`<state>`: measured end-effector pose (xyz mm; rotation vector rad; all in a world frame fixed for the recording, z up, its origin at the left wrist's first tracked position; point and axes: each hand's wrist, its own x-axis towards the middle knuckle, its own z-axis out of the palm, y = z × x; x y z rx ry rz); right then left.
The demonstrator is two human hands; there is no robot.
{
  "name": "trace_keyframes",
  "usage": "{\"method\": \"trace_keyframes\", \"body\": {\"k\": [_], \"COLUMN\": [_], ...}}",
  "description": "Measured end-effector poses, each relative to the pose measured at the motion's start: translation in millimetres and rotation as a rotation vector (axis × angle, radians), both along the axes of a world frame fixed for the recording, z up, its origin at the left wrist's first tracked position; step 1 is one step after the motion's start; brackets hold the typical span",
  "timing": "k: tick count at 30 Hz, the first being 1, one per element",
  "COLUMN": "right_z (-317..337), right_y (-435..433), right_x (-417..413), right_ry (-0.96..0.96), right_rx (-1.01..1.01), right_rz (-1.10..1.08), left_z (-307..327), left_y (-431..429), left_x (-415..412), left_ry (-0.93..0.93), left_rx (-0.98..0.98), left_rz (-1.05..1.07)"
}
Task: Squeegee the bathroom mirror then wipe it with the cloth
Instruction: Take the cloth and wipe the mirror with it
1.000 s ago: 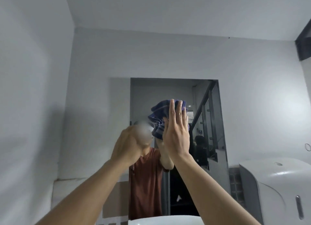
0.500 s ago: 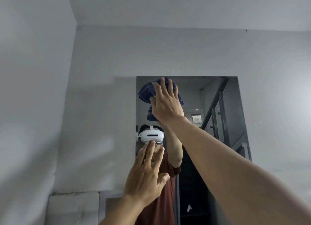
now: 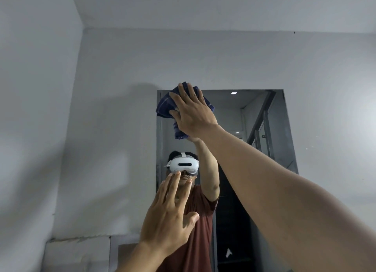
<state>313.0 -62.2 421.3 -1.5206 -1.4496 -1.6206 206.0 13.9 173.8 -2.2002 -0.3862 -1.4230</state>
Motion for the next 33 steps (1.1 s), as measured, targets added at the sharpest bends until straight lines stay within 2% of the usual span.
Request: {"method": "trace_keyframes", "body": {"k": [9,16,25,33], "right_z": [4.1,5.8,-1.7,-16.3], "right_y": [-32.6,-68.6,-87.0,-106.5], "right_x": [37.7,75.1,96.4,121.9], "right_ry": [0.127,0.29,0.307,0.4], "right_rx": [0.079,0.156,0.191,0.265], "right_rz": [0.003,0.046,0.025,0.012], "left_z": [11.0,48.5,52.7,52.4], "left_y": [-2.5,8.1,8.6,7.5], "left_x": [-1.7,-5.6,-5.5,-5.2], "left_ry": [-0.064,-0.061,-0.03,-0.036], "left_rx": [0.016,0.024,0.007,0.014], "left_rz": [-0.052,0.021,0.012,-0.002]}}
